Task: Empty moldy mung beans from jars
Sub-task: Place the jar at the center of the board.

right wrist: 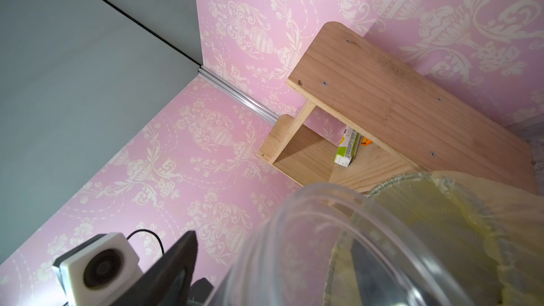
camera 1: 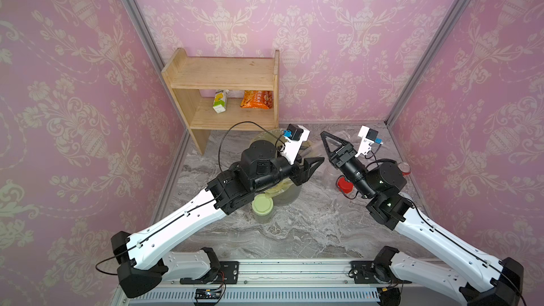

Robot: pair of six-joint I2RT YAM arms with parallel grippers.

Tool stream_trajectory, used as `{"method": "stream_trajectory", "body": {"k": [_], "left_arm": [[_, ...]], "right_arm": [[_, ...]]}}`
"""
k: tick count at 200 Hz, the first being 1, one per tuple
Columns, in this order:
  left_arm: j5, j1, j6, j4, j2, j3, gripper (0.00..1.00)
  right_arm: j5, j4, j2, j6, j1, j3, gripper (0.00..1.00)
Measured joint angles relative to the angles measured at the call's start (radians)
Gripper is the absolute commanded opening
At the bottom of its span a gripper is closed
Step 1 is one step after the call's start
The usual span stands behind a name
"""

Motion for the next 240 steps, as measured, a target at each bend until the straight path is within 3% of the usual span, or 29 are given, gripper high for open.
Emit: {"method": "stream_trajectory", "body": {"k": [46, 94, 106, 152, 240], "left_arm": [[0.0, -0.006, 0.017, 0.059, -0.002, 0.002, 0.46], [-0.001, -0.006, 0.029, 0.055, 0.004, 0.002, 0.65], [-0.013, -0.006, 0.043, 0.039, 0.012, 0.002, 0.73], [-0.048, -0.006, 0.058, -0.006, 0.058, 0.002, 0.77], [-0.13, -0.006, 0.105, -0.077, 0.045, 0.015, 0.99]], "right_arm": [[0.036, -0.027, -0.001, 0.081, -0.001, 0.06, 0.54], [0.042, -0.095, 0.001, 0.103, -0.002, 0.087, 0.47], [0.045, -0.151, 0.001, 0.08, -0.002, 0.106, 0.47], [0.076, -0.359, 0.005, 0.037, -0.001, 0.155, 0.44], [0.135, -0.623, -0.04, -0.173, -0.032, 0.22, 0.42]]}}
